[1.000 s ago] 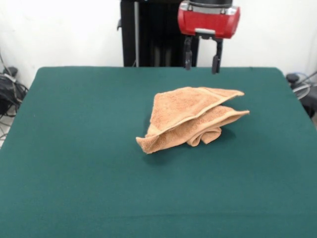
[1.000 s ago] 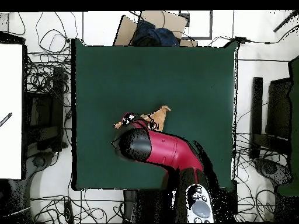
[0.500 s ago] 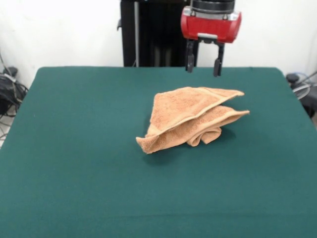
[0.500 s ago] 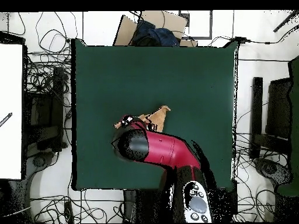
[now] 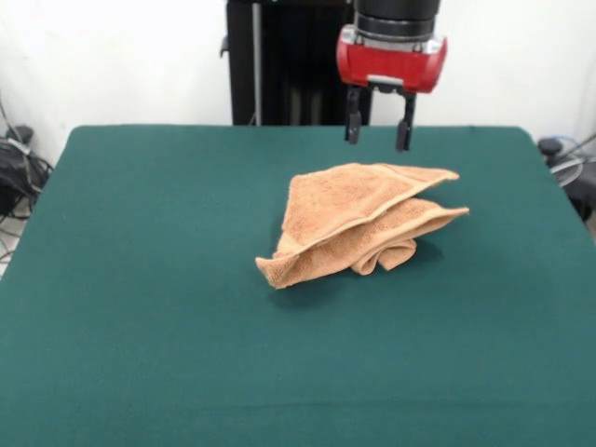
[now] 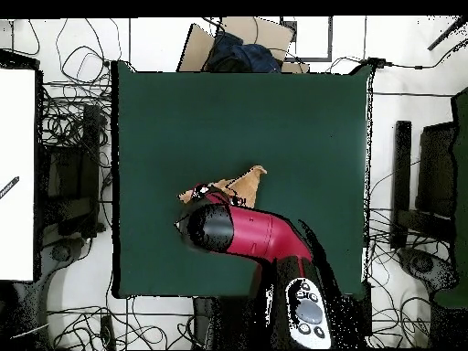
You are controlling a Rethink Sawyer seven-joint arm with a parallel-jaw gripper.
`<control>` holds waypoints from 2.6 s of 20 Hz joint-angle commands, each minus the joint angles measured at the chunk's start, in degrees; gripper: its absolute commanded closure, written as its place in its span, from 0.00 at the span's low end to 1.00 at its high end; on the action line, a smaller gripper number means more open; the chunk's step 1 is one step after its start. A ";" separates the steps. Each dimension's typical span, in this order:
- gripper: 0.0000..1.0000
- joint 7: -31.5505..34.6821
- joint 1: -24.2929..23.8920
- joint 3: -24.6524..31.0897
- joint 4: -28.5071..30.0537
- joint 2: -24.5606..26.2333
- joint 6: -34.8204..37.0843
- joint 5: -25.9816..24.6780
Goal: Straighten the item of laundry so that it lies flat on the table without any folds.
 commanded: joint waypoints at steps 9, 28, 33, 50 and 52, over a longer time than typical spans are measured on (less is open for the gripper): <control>0.00 3.78 5.02 -1.80 -6.06 4.56 2.75 -5.97; 0.00 2.70 0.57 3.41 -7.00 12.47 -2.35 -5.85; 0.00 1.26 -1.06 4.64 -9.74 16.73 -4.34 -7.06; 0.00 3.90 0.22 3.16 -10.90 17.06 -5.65 -8.25; 0.00 3.66 -0.04 3.55 -10.87 17.27 -5.97 -8.44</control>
